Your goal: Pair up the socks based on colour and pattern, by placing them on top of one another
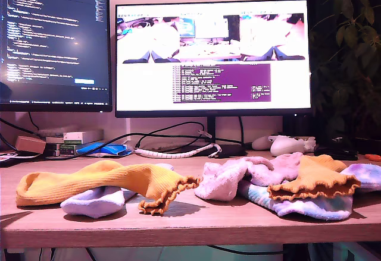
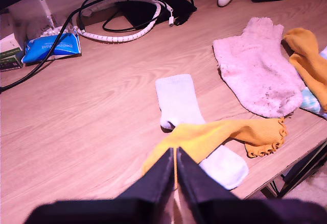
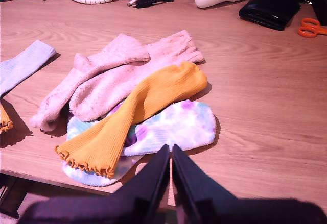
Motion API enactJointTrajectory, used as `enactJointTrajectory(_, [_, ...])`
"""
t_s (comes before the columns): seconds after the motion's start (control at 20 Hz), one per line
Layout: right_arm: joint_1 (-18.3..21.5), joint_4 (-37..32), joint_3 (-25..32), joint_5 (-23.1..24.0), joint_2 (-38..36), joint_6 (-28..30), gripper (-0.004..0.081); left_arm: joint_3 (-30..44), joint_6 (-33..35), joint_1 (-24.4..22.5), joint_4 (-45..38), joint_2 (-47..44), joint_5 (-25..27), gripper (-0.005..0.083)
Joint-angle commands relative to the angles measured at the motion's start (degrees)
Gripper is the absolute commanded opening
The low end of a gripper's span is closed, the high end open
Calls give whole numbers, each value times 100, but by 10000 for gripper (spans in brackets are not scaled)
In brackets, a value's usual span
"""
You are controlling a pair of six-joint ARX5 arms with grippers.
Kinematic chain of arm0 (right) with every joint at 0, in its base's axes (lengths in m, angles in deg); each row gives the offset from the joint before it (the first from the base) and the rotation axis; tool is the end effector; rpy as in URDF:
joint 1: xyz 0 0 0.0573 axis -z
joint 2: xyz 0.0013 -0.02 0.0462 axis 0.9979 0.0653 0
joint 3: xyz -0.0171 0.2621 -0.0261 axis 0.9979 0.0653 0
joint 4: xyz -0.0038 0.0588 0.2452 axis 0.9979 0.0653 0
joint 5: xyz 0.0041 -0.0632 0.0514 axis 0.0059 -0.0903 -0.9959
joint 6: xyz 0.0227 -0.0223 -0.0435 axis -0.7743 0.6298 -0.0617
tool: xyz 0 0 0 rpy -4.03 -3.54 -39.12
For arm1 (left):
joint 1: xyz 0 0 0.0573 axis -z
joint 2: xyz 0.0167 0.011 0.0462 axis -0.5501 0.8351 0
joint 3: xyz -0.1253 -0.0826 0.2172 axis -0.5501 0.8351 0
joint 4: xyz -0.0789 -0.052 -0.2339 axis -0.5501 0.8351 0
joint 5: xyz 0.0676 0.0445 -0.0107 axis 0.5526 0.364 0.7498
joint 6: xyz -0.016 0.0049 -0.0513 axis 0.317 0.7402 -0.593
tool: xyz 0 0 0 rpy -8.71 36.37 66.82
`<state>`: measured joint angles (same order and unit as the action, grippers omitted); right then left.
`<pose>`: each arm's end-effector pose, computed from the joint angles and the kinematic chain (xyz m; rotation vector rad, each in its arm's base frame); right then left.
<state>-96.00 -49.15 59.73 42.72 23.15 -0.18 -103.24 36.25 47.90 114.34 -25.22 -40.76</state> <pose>0.0874 0.0173 0.2255 -0.0245 0.4986 0.2402 0.1131 -0.0368 0.2636 0.1035 0.4546 -0.5208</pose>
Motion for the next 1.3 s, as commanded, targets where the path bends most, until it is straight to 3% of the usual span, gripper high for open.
enactJointTrajectory(0.0, [0, -170, 24, -4, 26, -7, -12, 138, -20, 13, 17, 22, -28, -23])
enactJointTrajectory(0.4, [0, -179, 24, -2, 26, -11, -12, 138, -22, 13, 4, 22, -31, -23])
enactJointTrajectory(0.6, [0, -190, 24, -24, 26, -181, -12, 90, -188, 13, -197, 339, -341, -23])
enactJointTrajectory(0.75, [0, -190, 24, -33, 26, -179, -12, -63, -186, 13, -205, 1064, -710, -23])
enactJointTrajectory(1.0, [0, -275, 24, -708, 26, -151, -12, -608, -155, 13, -531, 2542, -1368, -23])
enactJointTrajectory(1.15, [0, -299, 24, -1121, 42, -26, -12, -1080, 48, 17, -610, 3469, -1502, -23])
enactJointTrajectory(1.25, [0, -299, 24, -1193, 66, 46, -12, -1405, 149, 17, -608, 4063, -1696, -23])
